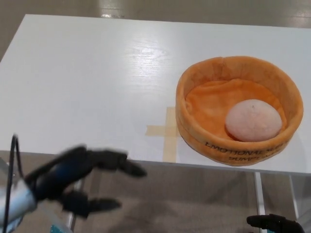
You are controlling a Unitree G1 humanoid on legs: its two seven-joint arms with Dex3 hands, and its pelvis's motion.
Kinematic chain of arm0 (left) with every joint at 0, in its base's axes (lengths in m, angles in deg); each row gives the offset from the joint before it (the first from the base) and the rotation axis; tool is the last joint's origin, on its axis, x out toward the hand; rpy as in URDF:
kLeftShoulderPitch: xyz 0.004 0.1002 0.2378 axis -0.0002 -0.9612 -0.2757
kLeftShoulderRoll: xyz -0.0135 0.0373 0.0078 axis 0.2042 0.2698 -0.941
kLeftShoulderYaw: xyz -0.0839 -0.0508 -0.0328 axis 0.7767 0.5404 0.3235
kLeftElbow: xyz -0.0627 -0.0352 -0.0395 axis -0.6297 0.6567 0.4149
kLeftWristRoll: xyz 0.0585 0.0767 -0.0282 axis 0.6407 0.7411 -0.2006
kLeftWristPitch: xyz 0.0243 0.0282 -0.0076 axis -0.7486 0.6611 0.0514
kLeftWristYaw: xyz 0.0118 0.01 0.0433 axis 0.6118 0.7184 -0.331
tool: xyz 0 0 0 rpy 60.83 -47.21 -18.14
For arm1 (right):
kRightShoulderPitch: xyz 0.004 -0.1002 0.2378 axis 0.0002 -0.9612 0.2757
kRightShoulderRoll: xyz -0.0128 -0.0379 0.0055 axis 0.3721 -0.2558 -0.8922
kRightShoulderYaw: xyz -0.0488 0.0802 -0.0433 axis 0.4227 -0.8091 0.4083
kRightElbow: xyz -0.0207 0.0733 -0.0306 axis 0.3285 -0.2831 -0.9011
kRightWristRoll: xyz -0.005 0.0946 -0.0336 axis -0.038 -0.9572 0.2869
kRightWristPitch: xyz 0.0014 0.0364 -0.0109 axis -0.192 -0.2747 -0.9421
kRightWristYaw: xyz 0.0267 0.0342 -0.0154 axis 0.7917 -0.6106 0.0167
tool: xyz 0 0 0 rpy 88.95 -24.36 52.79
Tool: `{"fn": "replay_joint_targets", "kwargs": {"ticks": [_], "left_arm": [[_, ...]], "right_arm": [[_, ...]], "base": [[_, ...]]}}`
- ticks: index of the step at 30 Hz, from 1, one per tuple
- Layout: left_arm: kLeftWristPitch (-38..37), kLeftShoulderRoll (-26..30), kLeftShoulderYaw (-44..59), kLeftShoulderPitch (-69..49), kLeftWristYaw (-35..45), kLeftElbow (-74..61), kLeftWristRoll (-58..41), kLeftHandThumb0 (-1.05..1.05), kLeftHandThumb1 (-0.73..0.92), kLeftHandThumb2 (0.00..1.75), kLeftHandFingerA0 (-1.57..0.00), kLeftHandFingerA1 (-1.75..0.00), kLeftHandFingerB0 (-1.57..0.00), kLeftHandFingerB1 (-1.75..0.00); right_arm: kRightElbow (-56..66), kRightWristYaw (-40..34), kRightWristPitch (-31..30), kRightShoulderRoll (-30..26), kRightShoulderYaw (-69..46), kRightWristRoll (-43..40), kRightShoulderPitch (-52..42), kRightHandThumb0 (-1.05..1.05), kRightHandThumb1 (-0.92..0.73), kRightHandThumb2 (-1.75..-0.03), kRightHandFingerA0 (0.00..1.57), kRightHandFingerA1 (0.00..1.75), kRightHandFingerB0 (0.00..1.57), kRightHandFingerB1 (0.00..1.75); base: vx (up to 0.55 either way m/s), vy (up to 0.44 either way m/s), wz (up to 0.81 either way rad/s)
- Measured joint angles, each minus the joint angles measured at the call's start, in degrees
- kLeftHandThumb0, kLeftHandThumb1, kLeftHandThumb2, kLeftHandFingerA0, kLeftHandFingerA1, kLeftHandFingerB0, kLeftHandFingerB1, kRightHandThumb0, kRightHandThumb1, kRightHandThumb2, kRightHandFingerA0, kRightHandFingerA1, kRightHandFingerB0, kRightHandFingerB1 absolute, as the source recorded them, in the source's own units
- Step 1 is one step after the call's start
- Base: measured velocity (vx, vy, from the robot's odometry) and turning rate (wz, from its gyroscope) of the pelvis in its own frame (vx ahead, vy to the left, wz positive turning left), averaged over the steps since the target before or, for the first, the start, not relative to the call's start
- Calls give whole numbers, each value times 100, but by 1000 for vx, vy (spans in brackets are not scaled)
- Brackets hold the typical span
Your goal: Use the left hand to pick up the pink round toy on the left and place it inside the orange plate on the desk.
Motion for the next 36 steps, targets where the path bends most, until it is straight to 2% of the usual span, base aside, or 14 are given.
{"fn": "replay_joint_targets", "kwargs": {"ticks": [8, 9, 10, 11, 12, 14, 15, 17, 18, 23, 25, 33, 34, 36], "left_arm": [[220, -332, 15, -621, 669, 1088, -652, 7, 67, 60, -46, -41, -53, -40], [222, -406, 20, -621, 685, 1275, -665, -3, 64, 58, -44, -39, -49, -37], [228, -501, 28, -621, 708, 1530, -680, -3, 64, 58, -44, -39, -49, -37], [229, -573, 34, -615, 713, 1742, -685, -18, 58, 61, -41, -39, -47, -37], [226, -642, 40, -601, 708, 1948, -683, -18, 58, 61, -41, -39, -47, -37], [209, -768, 23, -542, 600, 2412, -616, -12, 58, 57, -36, -36, -49, -36], [192, -834, -21, -468, 426, 2726, -515, -7, 43, 87, -17, -51, -33, -54], [184, -889, -59, -392, 247, 2983, -405, -9, 42, 87, -19, -51, -33, -54], [180, -921, -80, -344, 137, 3137, -347, -17, 59, 58, -35, -38, -43, -35], [174, -1030, -154, -139, -344, 3805, -137, -21, 59, 58, -35, -38, -42, -35], [175, -1103, -198, -49, -574, 4123, -57, -23, 57, 57, -44, -40, -43, -35], [180, -1294, -272, 295, -1492, 5243, 255, -28, 57, 57, -42, -40, -42, -35], [179, -1309, -277, 313, -1551, 5307, 274, -34, 54, 67, -39, -44, -40, -41], [178, -1369, -293, 389, -1811, 5608, 356, -33, 54, 67, -39, -44, -40, -41]], "right_arm": [[-9, 31, -22, -18, 12, 0, 6, -28, -59, -57, 81, 71, 75, 54], [-10, 34, -26, -19, 12, 0, 6, -32, -59, -58, 80, 67, 73, 52], [-10, 41, -32, -19, 12, -1, 7, -32, -59, -58, 80, 67, 73, 52], [-11, 44, -37, -20, 13, -1, 8, -29, -59, -57, 82, 68, 75, 54], [-11, 46, -44, -23, 14, 0, 8, -29, -59, -57, 82, 68, 75, 54], [-13, 50, -54, -26, 18, 0, 10, -30, -58, -57, 83, 70, 75, 55], [-12, 50, -56, -26, 21, 1, 10, -33, -58, -57, 82, 70, 74, 55], [-12, 50, -56, -25, 26, 2, 12, -31, -58, -57, 82, 69, 74, 54], [-12, 50, -56, -25, 27, 1, 14, -30, -59, -57, 81, 68, 74, 54], [-11, 50, -56, -23, 28, 2, 22, -30, -59, -57, 81, 68, 74, 53], [-11, 50, -56, -23, 28, 2, 23, -32, -58, -58, 82, 70, 74, 53], [-11, 51, -57, -23, 30, 3, 39, -33, -58, -58, 82, 67, 73, 53], [-11, 51, -57, -23, 30, 3, 40, -33, -58, -57, 81, 67, 73, 53], [-11, 51, -57, -23, 31, 3, 42, -32, -58, -57, 81, 66, 74, 53]], "base": [[0, 0, 0], [0, 0, 0], [0, 0, 0], [0, 0, 0], [0, 0, 0], [0, 0, 0], [0, 0, 0], [0, 0, 0], [0, 0, 0], [0, 0, 0], [0, 0, 0], [0, 0, 0], [0, 0, 0], [0, 0, 0]]}}
